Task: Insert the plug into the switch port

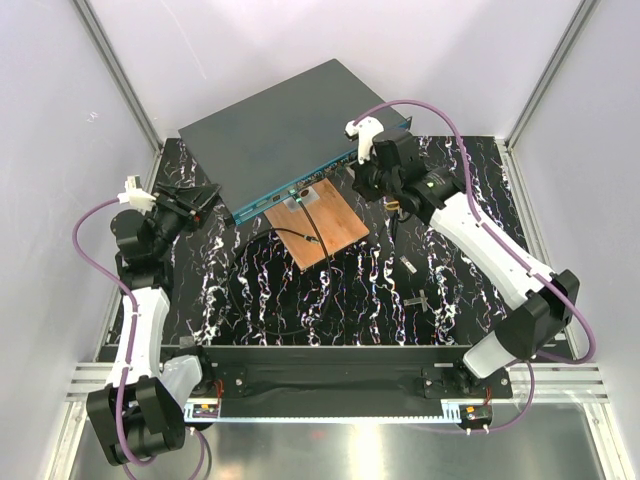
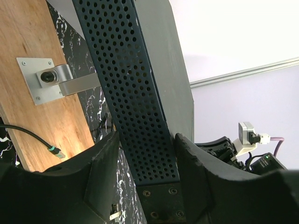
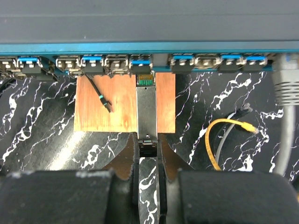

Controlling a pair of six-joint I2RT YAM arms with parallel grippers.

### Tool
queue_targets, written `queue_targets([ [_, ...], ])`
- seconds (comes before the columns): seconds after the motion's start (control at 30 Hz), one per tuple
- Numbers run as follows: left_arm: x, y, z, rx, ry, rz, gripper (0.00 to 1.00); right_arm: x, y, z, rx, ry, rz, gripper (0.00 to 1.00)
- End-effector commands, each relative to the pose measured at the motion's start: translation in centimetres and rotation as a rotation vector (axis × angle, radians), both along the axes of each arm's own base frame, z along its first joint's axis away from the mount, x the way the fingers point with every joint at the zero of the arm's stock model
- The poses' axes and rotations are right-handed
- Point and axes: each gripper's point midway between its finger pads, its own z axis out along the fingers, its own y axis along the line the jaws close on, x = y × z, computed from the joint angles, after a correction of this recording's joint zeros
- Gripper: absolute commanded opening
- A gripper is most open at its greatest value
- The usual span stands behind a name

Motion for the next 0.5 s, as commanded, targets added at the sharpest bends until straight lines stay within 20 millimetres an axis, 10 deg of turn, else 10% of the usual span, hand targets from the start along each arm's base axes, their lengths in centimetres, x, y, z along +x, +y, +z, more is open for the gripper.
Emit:
queue_targets([
  [0.0, 0.01, -0.29, 1.52, 0.039, -0.077, -0.017, 0.5, 0.04, 0.39, 1.4, 0.006, -0.016, -0.02, 0.0],
  [0.47, -0.13, -0.33, 1.43, 0.038, -0.08, -0.015, 0.47, 0.48, 1.05, 1.88, 0.013, -0.016, -0.04, 0.0],
])
